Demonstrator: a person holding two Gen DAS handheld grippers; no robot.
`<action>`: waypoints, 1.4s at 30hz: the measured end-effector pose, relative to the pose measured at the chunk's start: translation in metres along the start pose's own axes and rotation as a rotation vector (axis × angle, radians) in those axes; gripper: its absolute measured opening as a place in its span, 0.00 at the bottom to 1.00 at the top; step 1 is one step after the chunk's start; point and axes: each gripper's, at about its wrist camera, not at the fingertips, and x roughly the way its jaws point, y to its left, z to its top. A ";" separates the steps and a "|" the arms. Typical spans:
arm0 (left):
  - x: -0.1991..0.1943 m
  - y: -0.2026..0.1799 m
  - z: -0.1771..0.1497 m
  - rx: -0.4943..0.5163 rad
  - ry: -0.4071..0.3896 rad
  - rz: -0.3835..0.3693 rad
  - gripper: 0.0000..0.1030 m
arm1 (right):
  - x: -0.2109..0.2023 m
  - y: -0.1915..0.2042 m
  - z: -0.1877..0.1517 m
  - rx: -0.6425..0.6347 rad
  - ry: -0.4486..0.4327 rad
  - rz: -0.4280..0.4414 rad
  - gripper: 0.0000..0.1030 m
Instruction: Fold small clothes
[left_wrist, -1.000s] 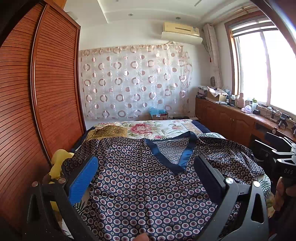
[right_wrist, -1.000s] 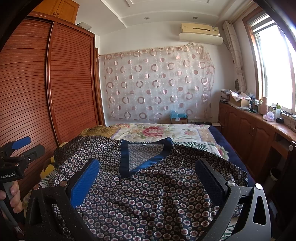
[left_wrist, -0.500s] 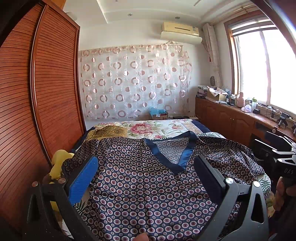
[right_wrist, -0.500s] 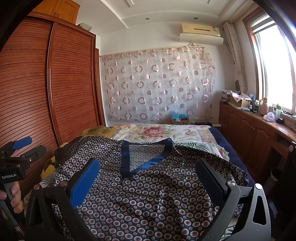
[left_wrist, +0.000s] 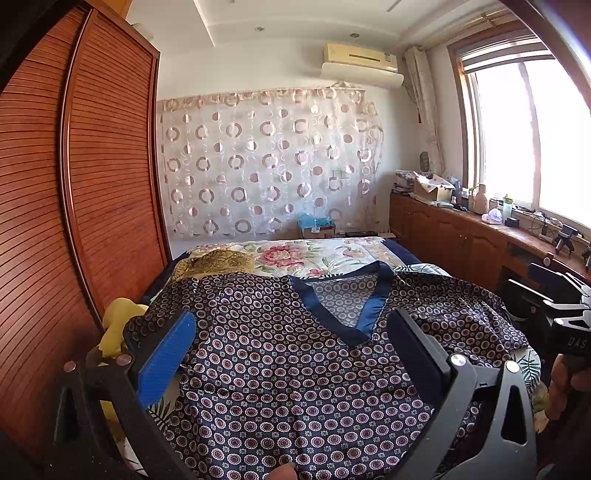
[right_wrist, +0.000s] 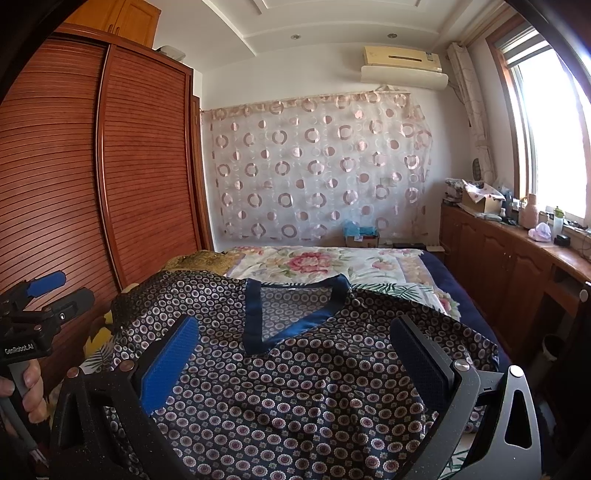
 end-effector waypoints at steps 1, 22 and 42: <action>0.001 0.001 0.000 0.000 0.004 0.001 1.00 | 0.001 0.000 0.000 0.000 0.003 0.002 1.00; 0.057 0.064 -0.039 -0.012 0.170 0.036 1.00 | 0.060 0.017 -0.018 -0.066 0.086 0.016 1.00; 0.132 0.213 -0.068 -0.129 0.344 0.133 0.80 | 0.109 0.042 -0.035 -0.163 0.239 0.163 1.00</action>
